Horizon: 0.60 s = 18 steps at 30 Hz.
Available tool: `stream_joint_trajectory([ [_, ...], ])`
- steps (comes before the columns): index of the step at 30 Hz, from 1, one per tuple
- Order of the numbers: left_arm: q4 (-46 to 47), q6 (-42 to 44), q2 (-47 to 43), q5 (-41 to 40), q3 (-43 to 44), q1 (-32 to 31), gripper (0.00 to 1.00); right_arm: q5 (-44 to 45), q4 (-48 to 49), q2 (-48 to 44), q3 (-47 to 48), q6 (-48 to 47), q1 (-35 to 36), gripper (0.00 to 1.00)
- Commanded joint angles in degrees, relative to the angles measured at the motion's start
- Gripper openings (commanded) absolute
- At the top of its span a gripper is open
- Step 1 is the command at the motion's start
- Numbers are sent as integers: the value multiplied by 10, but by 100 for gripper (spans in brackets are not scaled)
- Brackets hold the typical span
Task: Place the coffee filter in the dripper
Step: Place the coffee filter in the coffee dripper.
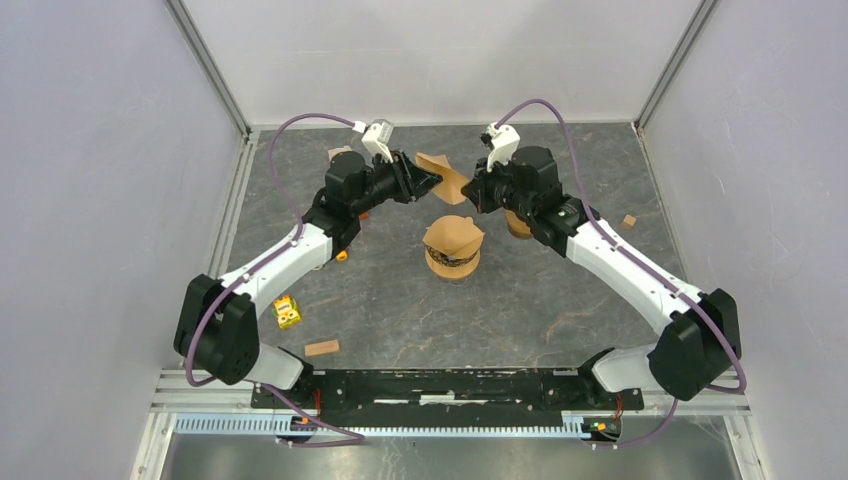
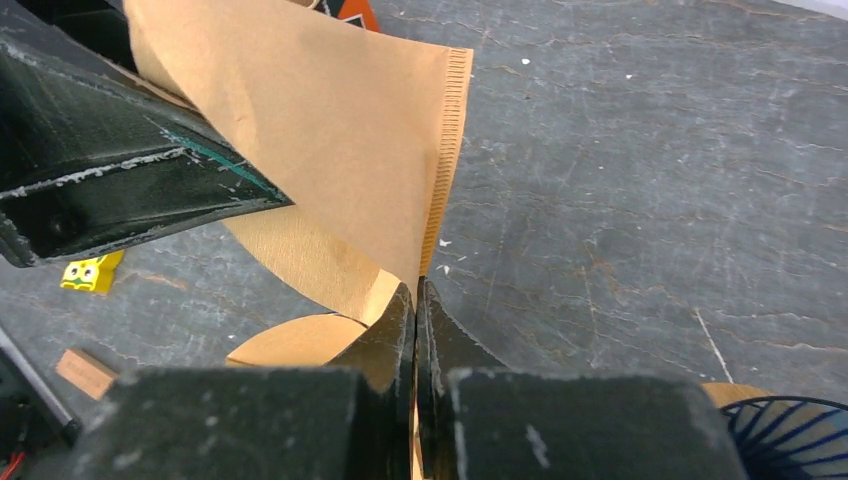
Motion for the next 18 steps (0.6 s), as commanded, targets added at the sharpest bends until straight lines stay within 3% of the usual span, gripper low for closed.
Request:
stream_joint_trajectory([
  [1, -30, 68, -29, -19, 27, 2, 45, 31, 3, -20, 32, -31, 2, 0],
  [9, -97, 181, -61, -8, 52, 2, 67, 41, 0, -26, 32, -52, 2, 0],
  [18, -261, 433, -92, 1, 143, -2, 80, 44, -7, -25, 34, -80, 14, 0],
])
